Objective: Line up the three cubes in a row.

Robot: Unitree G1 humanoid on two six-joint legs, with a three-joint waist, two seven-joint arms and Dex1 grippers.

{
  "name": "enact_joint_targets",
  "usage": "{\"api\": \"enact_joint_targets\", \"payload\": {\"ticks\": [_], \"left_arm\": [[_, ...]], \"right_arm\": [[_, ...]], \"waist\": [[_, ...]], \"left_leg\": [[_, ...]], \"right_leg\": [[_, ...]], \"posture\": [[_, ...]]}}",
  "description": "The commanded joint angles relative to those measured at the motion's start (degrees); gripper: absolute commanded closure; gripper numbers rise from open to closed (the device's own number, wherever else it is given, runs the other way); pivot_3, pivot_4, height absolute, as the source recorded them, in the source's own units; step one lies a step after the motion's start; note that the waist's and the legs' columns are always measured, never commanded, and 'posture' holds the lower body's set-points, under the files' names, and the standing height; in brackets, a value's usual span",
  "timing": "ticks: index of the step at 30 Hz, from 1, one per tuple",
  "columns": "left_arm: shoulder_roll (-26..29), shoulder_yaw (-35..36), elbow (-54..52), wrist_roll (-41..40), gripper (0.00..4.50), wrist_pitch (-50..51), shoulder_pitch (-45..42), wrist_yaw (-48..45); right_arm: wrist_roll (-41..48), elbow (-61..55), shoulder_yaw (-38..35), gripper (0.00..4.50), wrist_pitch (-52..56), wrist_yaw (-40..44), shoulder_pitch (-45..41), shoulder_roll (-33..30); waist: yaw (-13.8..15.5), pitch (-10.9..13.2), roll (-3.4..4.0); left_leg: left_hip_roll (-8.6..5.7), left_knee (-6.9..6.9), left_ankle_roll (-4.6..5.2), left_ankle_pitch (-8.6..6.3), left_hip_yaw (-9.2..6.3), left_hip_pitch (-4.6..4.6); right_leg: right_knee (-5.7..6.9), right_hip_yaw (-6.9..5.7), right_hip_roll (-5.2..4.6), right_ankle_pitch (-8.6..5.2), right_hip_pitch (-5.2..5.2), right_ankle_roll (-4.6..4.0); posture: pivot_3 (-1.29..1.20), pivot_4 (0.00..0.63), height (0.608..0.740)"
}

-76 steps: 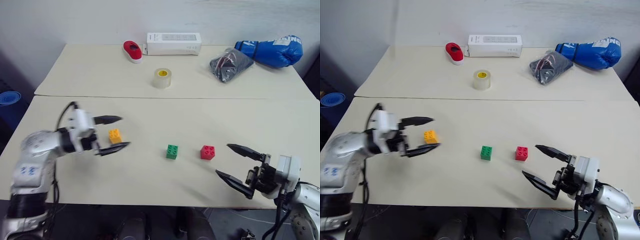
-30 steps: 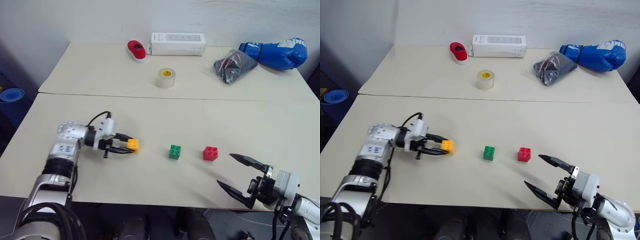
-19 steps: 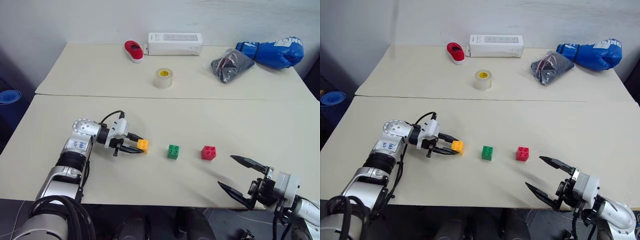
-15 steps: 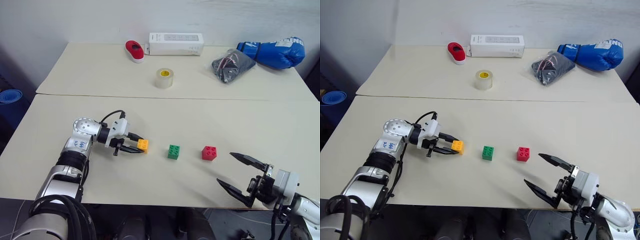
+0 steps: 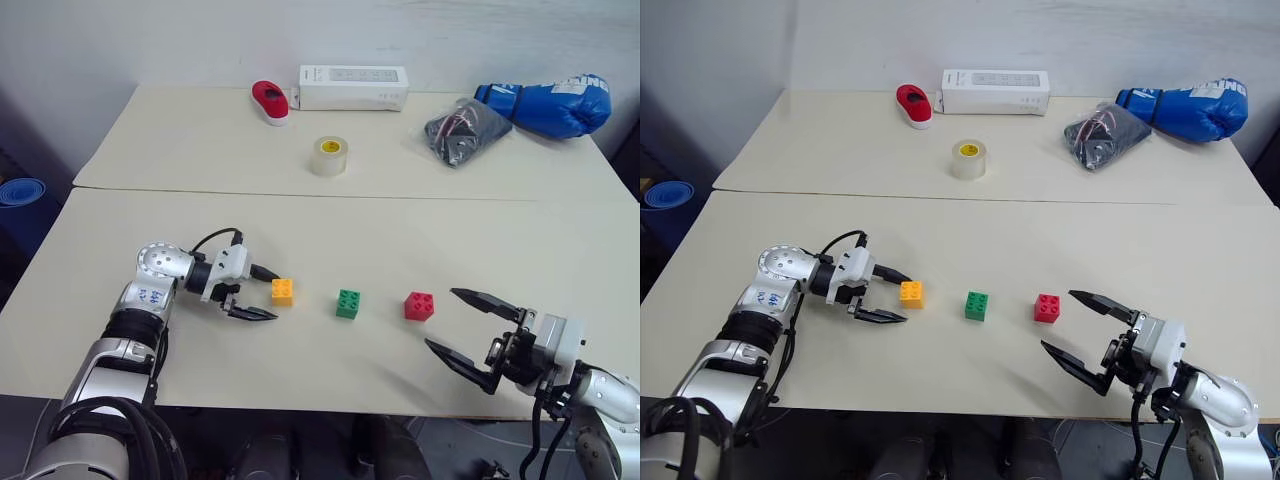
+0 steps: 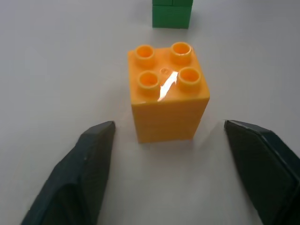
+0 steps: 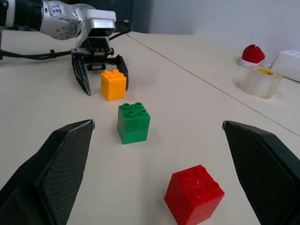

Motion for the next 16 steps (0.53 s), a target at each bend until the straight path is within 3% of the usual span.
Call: {"api": "enact_joint_targets", "payload": {"ticks": [1, 9, 16], "left_arm": [[5.2, 6.4, -6.7, -5.8, 0.07, 3.4, 4.2, -0.8], [16.7, 20.7, -23.0, -12.5, 0.07, 14.3, 23.6, 5.6], [17.0, 25.8, -26.1, -12.4, 0.07, 15.4, 33.2, 10.8]], "right_arm": [[2.9, -2.1, -4.3, 0.0, 2.0, 1.5, -1.0, -4.3], [2.8, 9.1, -10.1, 0.0, 3.8, 7.3, -7.6, -14.2], [-0.6, 16.1, -7.8, 0.0, 2.7, 10.3, -12.4, -14.4]], "waist": [[-0.3, 0.0, 0.02], [-1.4, 0.0, 0.06], [-0.4, 0.1, 0.11]], "left_leg": [[0.02, -0.01, -0.01, -0.01, 0.0, 0.0], [0.02, -0.03, -0.02, -0.02, -0.16, 0.02], [-0.1, -0.03, 0.01, -0.03, -0.24, 0.0]], "right_leg": [[0.0, 0.02, -0.11, 0.0, -0.02, 0.0], [-0.08, -0.18, -0.44, -0.01, 0.1, -0.02], [-0.21, -0.23, -0.69, -0.02, 0.08, -0.03]], "posture": [[0.0, 0.15, 0.74], [0.0, 0.15, 0.74], [0.0, 0.15, 0.74]]}}
